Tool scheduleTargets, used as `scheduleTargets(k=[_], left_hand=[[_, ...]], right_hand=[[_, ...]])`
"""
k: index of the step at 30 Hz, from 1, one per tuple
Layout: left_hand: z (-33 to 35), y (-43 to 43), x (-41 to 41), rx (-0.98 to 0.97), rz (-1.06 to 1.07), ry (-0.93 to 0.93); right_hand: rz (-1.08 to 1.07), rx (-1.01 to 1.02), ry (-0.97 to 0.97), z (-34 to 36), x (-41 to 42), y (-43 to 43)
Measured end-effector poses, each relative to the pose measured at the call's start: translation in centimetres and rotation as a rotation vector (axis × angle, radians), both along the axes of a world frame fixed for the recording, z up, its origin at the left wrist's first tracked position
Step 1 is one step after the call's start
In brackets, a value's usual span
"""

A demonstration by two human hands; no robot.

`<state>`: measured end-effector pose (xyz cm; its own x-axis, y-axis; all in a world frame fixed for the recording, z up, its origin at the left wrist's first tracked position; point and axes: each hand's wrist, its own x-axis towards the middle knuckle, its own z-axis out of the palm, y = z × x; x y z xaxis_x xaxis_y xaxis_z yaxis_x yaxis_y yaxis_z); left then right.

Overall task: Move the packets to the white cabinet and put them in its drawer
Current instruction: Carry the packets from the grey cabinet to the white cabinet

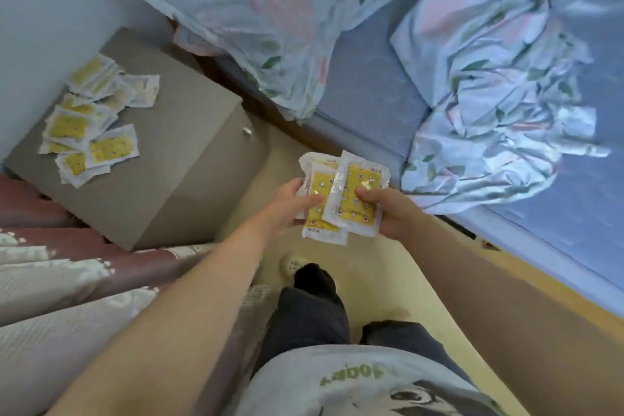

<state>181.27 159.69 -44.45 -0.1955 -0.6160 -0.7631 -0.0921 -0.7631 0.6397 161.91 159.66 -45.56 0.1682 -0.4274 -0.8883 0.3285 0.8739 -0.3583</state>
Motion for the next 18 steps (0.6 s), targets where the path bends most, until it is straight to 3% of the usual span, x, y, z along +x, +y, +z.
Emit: scheduleTargets(k=[11,18], left_hand=[[-0.1,8.7,-33.9,-0.073,-0.485,-0.005],[-0.4,17.8,-52.6,-0.078,-0.781,-0.059]], right_hand=[[-0.579,-0.025,-0.008,1.0,-31.7,17.3],[-0.940,0.016,-0.012,0.7,-47.0,31.7]])
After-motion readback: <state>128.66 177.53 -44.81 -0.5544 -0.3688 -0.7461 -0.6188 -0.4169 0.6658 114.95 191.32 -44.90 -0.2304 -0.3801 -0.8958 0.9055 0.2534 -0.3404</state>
